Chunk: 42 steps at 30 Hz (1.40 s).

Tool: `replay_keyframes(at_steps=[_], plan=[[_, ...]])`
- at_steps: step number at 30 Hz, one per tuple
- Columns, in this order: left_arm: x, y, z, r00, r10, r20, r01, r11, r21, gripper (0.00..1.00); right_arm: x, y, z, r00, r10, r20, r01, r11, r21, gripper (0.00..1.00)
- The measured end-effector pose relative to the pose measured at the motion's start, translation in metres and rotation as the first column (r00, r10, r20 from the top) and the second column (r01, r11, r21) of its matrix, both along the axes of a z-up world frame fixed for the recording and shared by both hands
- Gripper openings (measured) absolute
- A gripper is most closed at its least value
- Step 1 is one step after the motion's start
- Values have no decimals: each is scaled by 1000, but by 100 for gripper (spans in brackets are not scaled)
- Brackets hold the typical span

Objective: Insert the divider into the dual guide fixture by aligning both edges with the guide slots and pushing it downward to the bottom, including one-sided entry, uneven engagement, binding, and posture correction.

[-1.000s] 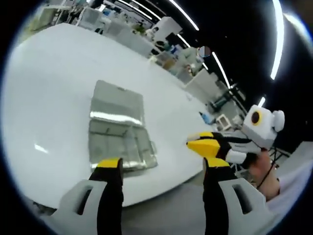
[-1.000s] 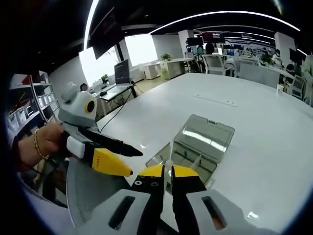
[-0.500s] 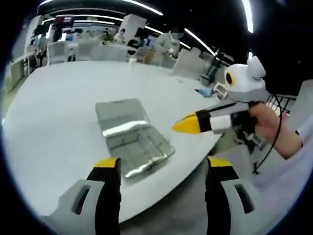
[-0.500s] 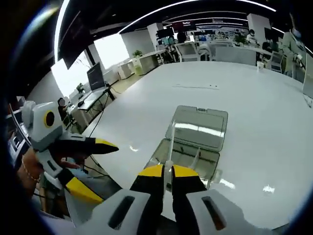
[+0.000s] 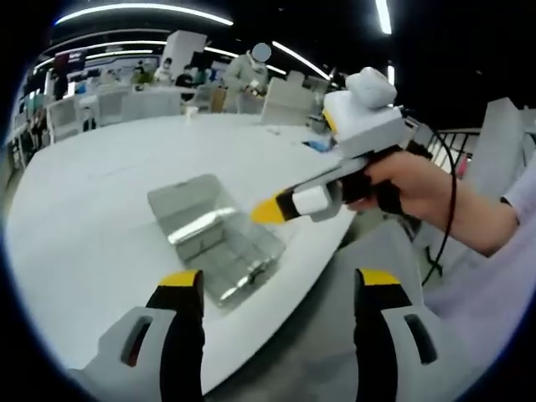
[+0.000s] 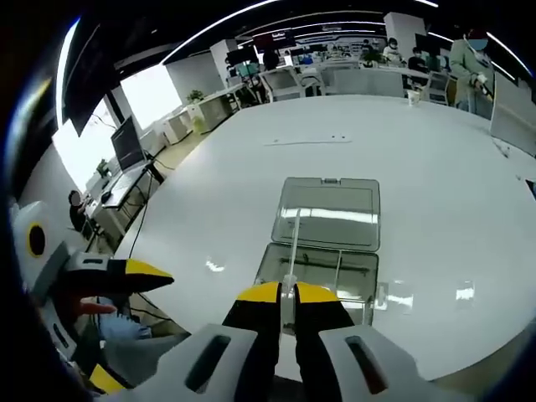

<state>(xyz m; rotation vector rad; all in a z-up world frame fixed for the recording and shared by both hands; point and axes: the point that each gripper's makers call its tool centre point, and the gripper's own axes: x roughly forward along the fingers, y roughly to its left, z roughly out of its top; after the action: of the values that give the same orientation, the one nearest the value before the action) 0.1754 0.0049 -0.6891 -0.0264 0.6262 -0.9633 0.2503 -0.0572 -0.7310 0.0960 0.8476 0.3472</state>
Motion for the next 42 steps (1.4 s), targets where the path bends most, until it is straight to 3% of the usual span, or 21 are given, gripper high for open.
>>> replay_keyframes(at_steps=[15,25,42], plan=[[-10,4,5,997,-70,13,70,997,-21,72,10,11,-17,997,-76,-24,74,994,-75,0],[-18,15,-8,995,-97,6,97,995,1,72,20,7,-37,993,-117,-33,112,987,-116,0],[-9,27,-8,997,-73,7,73,997,-8,72,22,12,-62,988,-120,-97,104,983,-152,0]])
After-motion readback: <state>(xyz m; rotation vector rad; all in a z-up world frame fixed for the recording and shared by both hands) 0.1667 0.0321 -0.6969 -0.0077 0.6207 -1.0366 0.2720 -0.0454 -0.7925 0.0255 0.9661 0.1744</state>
